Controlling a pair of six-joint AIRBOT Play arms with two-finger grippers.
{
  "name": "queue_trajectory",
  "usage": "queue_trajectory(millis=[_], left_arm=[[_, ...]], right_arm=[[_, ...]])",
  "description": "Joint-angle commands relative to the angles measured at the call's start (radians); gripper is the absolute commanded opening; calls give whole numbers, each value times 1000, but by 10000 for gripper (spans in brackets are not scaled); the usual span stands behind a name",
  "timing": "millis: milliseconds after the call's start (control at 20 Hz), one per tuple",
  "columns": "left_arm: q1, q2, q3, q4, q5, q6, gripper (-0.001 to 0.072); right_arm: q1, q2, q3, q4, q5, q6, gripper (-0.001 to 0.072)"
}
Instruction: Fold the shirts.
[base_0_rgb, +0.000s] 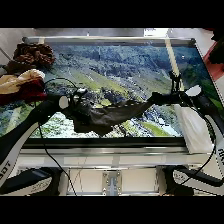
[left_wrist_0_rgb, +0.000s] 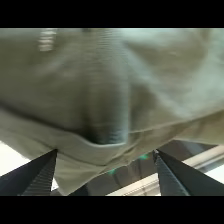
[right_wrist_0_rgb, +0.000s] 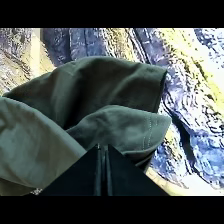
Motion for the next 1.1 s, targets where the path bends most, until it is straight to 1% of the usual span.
queue_trajectory(millis=[0, 50, 100, 150, 200, 250, 350, 400, 450, 500, 600, 650, 700, 750, 800, 850, 950, 1000, 1050], left_arm=[[-65, -44, -1, 183, 45, -47, 692], [-74, -60, -1, 288, 95, -118, 664], [-74, -66, 0, 352, 134, -182, 516], [-73, -66, 0, 391, 154, -216, 259], [-73, -66, 2, 411, 154, -221, 86], [-73, -65, 2, 421, 152, -222, 12], [-73, -60, 3, 475, 128, -262, 10], [-73, -47, 8, 513, 94, -273, 10], [-73, -18, 15, 565, 56, -274, 10], [-73, 24, 27, 627, 12, -289, 10], [-73, 160, 69, 748, -68, -325, 10], [-73, 250, 106, 780, -102, -332, 10], [-73, 334, 151, 787, -130, -332, 10], [-73, 418, 209, 784, -147, -332, 9], [-73, 481, 267, 759, -159, -332, 8], [-74, 530, 342, 699, -183, -322, 8], [-74, 559, 510, 525, -261, -252, 6], [-74, 556, 583, 447, -274, -215, 6], [-74, 552, 631, 406, -269, -203, 6]], right_arm=[[-1, 0, 1, 11, 1, 0, 43], [-1, 0, 1, 19, 2, 0, 43], [-1, 0, 1, 27, 3, 0, 43], [-1, 0, 1, 29, 5, 0, 44], [-1, 0, 1, 29, 10, 0, 43], [-2, 1, 1, 29, 17, -1, 43], [-2, 15, 1, 15, 35, -1, 43], [-2, 35, 4, -14, 42, 0, 42], [-2, 69, 13, -76, 51, 18, 42], [-2, 114, 29, -167, 60, 63, 42], [-2, 246, 85, -417, 94, 175, 41], [-2, 333, 129, -547, 127, 223, 40], [-2, 416, 177, -641, 159, 251, 39], [-2, 506, 235, -726, 171, 290, 39], [-2, 583, 293, -769, 163, 316, 37], [-2, 655, 359, -768, 149, 319, 37], [-2, 749, 487, -726, 127, 314, 37], [-2, 770, 540, -712, 118, 311, 37], [-2, 774, 582, -703, 112, 306, 37]])
